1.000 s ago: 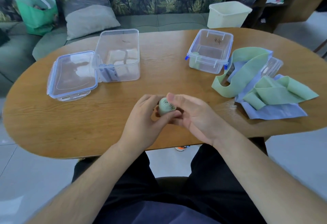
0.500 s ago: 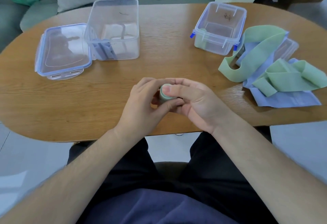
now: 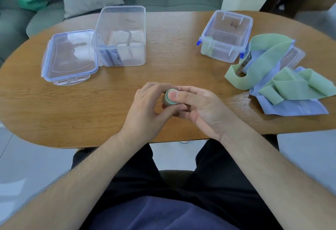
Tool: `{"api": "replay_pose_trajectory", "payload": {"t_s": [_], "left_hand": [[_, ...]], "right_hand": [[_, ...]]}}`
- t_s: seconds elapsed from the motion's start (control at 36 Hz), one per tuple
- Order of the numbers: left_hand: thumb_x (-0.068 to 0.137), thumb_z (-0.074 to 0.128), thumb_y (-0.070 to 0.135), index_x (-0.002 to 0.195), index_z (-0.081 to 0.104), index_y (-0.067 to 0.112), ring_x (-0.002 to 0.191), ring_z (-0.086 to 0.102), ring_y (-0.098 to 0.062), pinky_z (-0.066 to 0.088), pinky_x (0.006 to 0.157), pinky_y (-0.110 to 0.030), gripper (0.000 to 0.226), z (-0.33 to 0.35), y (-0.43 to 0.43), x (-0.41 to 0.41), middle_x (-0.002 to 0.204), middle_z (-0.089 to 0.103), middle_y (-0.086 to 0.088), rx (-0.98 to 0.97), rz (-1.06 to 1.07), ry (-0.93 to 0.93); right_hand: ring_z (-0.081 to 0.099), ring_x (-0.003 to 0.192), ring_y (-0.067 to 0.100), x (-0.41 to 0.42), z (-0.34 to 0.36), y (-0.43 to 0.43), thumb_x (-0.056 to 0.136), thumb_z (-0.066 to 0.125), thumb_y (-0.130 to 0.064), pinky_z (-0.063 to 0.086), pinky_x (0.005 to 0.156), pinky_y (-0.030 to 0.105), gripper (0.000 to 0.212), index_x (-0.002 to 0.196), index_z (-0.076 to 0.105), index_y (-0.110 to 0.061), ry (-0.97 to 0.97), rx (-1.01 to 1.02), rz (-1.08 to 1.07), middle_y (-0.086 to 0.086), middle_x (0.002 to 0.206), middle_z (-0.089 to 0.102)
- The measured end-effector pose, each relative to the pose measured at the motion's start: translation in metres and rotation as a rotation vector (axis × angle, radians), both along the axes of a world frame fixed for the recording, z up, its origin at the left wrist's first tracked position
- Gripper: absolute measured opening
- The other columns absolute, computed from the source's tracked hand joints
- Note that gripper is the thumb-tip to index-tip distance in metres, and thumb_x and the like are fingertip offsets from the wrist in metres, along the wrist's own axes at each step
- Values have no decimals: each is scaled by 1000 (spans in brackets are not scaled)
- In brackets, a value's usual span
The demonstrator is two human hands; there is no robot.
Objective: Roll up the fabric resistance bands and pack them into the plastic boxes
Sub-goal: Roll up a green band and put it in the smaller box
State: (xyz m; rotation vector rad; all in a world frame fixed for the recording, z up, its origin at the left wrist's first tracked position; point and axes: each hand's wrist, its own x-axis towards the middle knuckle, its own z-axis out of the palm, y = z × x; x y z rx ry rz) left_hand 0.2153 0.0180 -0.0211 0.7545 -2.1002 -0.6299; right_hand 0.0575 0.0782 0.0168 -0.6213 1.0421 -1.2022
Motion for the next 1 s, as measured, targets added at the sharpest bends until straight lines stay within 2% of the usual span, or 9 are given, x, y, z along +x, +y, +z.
{"api": "replay_pose_trajectory", "payload": {"t_s": [0.22,0.42,0.53,0.64,0.72,0.81,0.86,0.94,1.0], "left_hand": [[86,73,46,114,66,20,102,55,-4,47,90,-36,39,0,2,0,106,58,23,-6,-2,8],[87,74,42,118,66,14,108,58,-9,49,91,-41,42,-1,0,-1,113,63,12,-13,-32,43],[86,79,35,115,64,9,104,59,-11,46,89,-30,41,-1,1,-1,109,62,4,-7,-34,68],[89,72,36,108,58,17,92,55,-2,43,82,-18,30,3,4,0,99,58,8,64,-2,74],[94,68,28,113,62,8,92,52,2,40,83,-13,29,7,-1,1,100,56,8,15,-16,22],[95,68,22,121,63,4,94,52,-3,40,84,-12,32,10,-9,4,105,57,1,5,-30,-47],[94,66,27,125,63,5,96,55,-8,42,85,-13,38,10,-12,7,108,61,-1,-7,-50,-99],[89,74,38,120,63,12,92,58,-2,43,82,-11,42,11,-13,9,103,65,8,46,-44,-113],[81,78,46,118,57,20,95,63,-5,50,81,-19,50,13,-13,11,102,65,9,197,-40,-47]], "right_hand": [[65,100,25,0,-5,-3,84,73,-10,56,90,33,53,130,57,10,-83,-27,19,17,109,68],[66,95,27,4,-4,-2,83,71,-6,55,87,35,48,126,59,10,-51,-63,-32,17,104,70],[66,91,26,7,-2,-2,84,70,-5,55,82,35,50,129,55,12,-24,-85,-49,17,102,70],[64,99,29,7,-1,-2,83,73,-20,57,89,41,54,129,58,6,20,-61,-1,19,110,69],[68,99,29,5,0,-1,85,67,-35,60,91,43,58,132,58,-3,188,-92,25,19,109,72],[72,103,21,-2,-3,0,84,66,-51,59,91,43,60,137,53,-27,545,-216,51,6,107,75],[71,100,16,-6,-7,1,88,71,-44,58,90,38,53,137,54,-35,695,-306,60,-2,107,74],[71,89,12,-6,-10,0,92,73,-20,60,84,32,34,125,65,-26,778,-369,-15,-2,99,74],[71,83,10,-5,-8,0,93,72,-15,59,77,25,25,117,67,-19,752,-365,-54,3,94,73]]}}
